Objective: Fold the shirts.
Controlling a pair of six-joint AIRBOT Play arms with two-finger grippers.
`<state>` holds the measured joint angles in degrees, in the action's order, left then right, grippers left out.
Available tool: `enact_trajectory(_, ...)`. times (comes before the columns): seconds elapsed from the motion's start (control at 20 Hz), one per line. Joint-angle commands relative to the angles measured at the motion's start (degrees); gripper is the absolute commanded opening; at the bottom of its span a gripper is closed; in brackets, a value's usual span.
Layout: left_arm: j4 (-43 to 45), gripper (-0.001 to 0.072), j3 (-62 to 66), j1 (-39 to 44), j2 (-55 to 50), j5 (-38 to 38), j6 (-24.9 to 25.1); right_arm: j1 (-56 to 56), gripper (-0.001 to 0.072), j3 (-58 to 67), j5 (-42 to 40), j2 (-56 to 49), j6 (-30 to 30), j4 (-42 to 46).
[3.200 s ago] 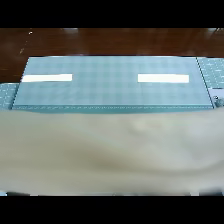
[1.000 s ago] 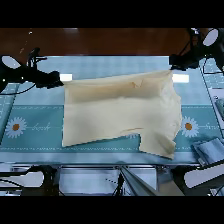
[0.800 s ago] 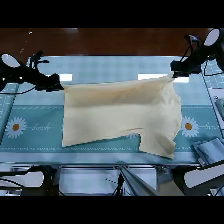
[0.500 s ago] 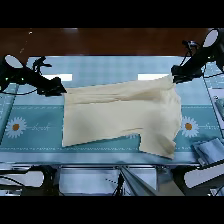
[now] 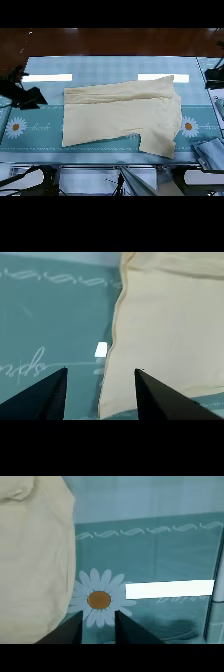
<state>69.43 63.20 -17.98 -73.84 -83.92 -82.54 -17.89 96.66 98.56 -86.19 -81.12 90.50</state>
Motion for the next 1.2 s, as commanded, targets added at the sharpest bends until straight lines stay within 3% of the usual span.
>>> enact_trajectory(0.0,-2.43,0.0508,-16.24,-4.20,10.27,2.49,2.62,-8.41,0.0366,-9.88,-8.17,9.92,1.75,-6.01)
enact_trajectory(0.1,-3.28,0.0508,-25.18,-4.76,14.03,4.17,3.58,-13.05,0.0469,-15.65,-11.06,12.33,2.21,-12.50)
enact_trajectory(0.2,-7.78,0.0508,-31.65,-4.74,15.54,4.09,7.32,-16.11,0.0476,-19.26,-11.45,12.37,3.98,-18.80)
enact_trajectory(0.35,-15.69,0.0507,-37.64,-4.72,15.58,5.11,11.61,-16.65,0.0470,-21.33,-12.50,12.37,5.49,-21.27)
enact_trajectory(0.9,-13.92,0.0508,-40.17,-4.00,14.62,9.40,10.91,-16.52,0.0470,-21.33,-13.81,12.44,5.79,-22.49)
enact_trajectory(1.15,-14.36,0.0507,-41.22,4.70,9.20,16.28,7.80,-16.52,0.0470,-21.31,-12.81,12.50,5.77,-22.60)
